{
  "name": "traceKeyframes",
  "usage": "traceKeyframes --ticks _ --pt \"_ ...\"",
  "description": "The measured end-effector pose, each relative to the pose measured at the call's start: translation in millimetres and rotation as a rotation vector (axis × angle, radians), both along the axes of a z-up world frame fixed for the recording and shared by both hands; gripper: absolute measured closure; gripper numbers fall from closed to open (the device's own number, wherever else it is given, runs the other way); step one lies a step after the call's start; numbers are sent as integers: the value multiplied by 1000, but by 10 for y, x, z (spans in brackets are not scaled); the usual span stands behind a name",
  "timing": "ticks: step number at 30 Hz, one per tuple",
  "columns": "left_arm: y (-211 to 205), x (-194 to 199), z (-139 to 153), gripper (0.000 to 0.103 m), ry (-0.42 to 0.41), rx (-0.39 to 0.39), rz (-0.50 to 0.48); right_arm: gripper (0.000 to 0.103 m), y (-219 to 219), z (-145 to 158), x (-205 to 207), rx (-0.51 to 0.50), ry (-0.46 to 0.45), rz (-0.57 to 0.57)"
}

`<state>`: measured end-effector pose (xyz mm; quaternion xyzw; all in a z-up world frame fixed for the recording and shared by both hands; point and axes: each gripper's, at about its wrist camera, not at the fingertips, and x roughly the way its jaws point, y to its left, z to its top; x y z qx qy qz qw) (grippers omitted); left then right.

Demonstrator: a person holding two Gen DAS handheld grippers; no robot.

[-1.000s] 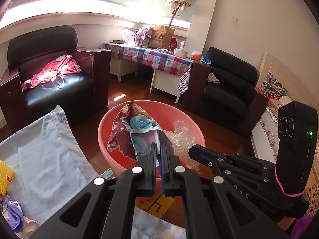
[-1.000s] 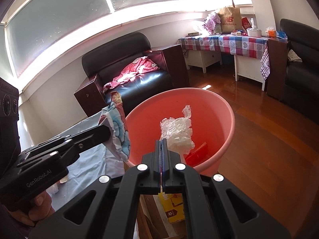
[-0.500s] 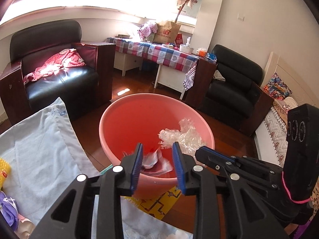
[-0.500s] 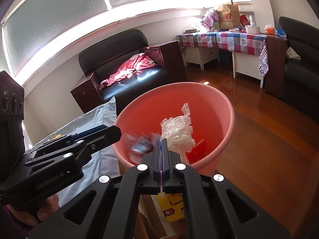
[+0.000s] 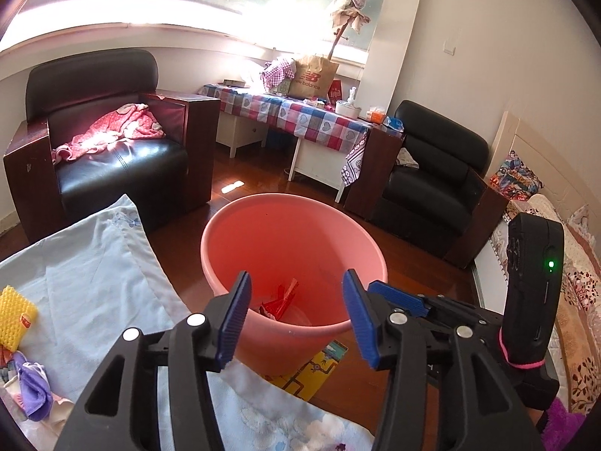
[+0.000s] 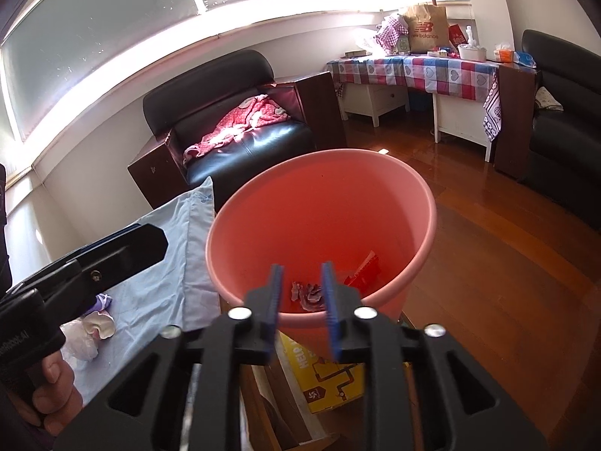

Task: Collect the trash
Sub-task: 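Carry the wrapper and clear bag over the pink bucket and open both tools, then move both open tools back over the trash pile on the bed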

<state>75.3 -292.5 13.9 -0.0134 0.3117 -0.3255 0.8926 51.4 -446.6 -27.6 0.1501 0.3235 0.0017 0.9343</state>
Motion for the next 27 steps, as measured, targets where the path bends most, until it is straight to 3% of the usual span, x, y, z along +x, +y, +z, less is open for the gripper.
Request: traceKeyframes --ticks 15,27 --pt "512 -401 244 51 -49 -43 61 72 480 382 -362 -73 -92 79" --pt "1230 -711 281 51 -61 -39 186 71 1045 428 -443 -68 -96 198"
